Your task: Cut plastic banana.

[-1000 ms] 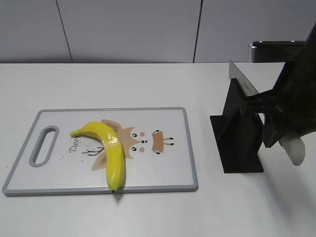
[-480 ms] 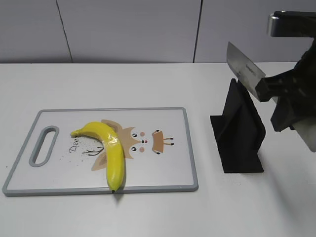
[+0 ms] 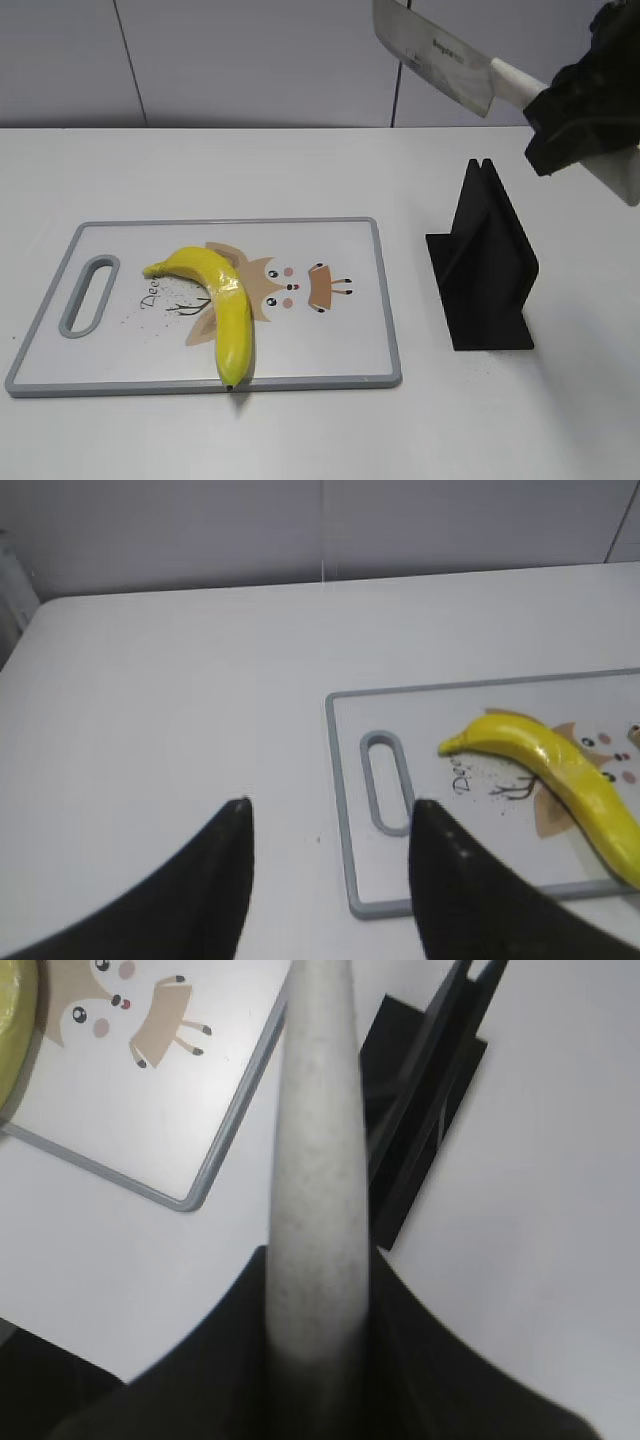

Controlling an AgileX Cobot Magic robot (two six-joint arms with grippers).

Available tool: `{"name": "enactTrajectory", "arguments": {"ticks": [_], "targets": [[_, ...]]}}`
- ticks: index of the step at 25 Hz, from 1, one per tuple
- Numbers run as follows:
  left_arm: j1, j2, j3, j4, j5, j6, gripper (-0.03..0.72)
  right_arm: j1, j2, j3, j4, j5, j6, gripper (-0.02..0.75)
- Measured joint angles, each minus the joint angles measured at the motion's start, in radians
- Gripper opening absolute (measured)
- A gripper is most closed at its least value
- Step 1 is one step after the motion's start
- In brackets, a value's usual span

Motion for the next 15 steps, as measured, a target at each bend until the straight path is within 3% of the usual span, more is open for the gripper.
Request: {"name": "enactTrajectory", "arguments": {"ticks": [7,15], "targets": [[-0.037,0.255,-0.059,-0.020,-0.189,0.020,0.549,0.000,0.038,-0.075,0.000,0.010,-0.267,0.189],[-0.180,0.564,-0.208,-0.068,-0.213,0.269,0.578,0.000,0.197,-0.167,0.073,0.043,-0.560,0.188]]}}
